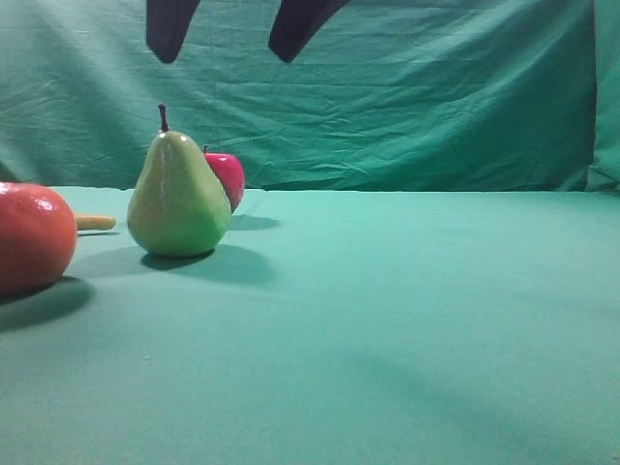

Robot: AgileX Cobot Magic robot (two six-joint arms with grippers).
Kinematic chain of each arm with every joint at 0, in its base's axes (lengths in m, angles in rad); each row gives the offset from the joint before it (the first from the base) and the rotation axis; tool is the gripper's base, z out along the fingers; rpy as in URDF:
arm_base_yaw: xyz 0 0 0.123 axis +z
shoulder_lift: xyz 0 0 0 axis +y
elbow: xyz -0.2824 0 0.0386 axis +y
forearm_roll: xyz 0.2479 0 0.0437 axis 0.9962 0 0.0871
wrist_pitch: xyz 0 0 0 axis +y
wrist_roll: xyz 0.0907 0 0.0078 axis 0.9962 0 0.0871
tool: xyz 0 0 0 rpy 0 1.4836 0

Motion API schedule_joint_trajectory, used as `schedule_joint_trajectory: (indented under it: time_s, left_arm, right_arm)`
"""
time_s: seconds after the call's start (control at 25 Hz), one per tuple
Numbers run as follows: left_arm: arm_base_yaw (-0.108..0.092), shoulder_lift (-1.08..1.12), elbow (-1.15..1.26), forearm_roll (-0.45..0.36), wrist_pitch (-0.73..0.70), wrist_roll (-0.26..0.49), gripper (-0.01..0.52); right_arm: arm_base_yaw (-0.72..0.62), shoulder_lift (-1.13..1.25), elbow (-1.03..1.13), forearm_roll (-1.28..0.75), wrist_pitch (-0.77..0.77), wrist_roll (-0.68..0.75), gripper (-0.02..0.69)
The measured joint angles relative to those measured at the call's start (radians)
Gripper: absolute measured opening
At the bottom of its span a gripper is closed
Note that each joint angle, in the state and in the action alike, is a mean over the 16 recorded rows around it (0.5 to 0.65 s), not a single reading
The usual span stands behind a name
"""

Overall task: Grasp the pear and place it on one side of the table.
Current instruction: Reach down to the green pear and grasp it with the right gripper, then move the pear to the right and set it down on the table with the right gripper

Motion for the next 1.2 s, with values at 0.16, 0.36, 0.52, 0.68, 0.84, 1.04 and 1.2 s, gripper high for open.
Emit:
schedule_joint_trajectory:
  time_s: [0.16, 0.36, 0.52, 0.68, 0.84, 1.04, 1.2]
  left_arm:
    - [0.000, 0.000, 0.000, 0.000, 0.000, 0.000, 0.000]
    - [0.000, 0.000, 0.000, 0.000, 0.000, 0.000, 0.000]
    - [0.000, 0.000, 0.000, 0.000, 0.000, 0.000, 0.000]
    - [0.000, 0.000, 0.000, 0.000, 0.000, 0.000, 0.000]
    - [0.000, 0.000, 0.000, 0.000, 0.000, 0.000, 0.000]
    - [0.000, 0.000, 0.000, 0.000, 0.000, 0.000, 0.000]
    - [0.000, 0.000, 0.000, 0.000, 0.000, 0.000, 0.000]
  right_arm:
    - [0.000, 0.071, -0.043, 0.001, -0.001, 0.000, 0.589]
    - [-0.007, 0.103, -0.066, 0.000, 0.008, 0.003, 0.504]
    - [-0.038, 0.065, -0.063, -0.002, 0.040, 0.024, 0.436]
    - [-0.102, -0.031, -0.015, -0.004, 0.081, 0.049, 0.398]
    - [-0.203, -0.160, 0.088, -0.005, 0.115, 0.075, 0.398]
    - [-0.358, -0.310, 0.279, -0.006, 0.097, 0.100, 0.398]
    - [-0.465, -0.383, 0.442, -0.007, 0.027, 0.103, 0.398]
